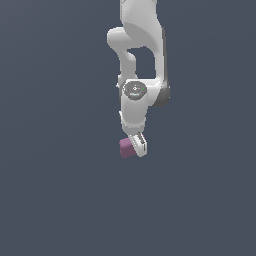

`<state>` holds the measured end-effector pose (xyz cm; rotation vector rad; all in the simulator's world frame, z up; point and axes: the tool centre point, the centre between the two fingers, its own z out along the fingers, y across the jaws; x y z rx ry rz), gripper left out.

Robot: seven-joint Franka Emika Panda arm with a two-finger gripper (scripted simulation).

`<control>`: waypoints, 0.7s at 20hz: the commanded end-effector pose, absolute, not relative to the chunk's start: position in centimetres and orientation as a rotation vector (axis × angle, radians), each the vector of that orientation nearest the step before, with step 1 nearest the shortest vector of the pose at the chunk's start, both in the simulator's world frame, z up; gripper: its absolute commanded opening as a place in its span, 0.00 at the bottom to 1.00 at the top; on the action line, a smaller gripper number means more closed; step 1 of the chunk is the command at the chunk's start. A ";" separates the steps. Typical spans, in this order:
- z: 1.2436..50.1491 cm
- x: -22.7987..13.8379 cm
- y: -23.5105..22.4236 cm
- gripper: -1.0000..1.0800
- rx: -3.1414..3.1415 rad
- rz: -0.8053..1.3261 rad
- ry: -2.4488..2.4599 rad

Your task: Pick up the object and move it to a goal position.

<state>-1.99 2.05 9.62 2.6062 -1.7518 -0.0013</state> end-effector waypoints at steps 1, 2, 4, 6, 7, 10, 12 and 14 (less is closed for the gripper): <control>9.6 -1.9 2.1 0.00 2.607 0.000 -1.752; 9.6 -1.9 2.1 0.00 2.607 0.000 -1.752; 9.6 -1.9 2.1 0.00 2.607 0.000 -1.752; 9.6 -1.9 2.1 0.00 2.607 0.000 -1.752; 9.6 -1.9 2.1 0.00 2.607 0.000 -1.752; 9.6 -1.9 2.1 0.00 2.608 0.001 -1.753; 9.7 -1.9 2.0 0.00 2.608 0.001 -1.753; 10.1 -1.9 1.9 0.00 2.608 0.001 -1.753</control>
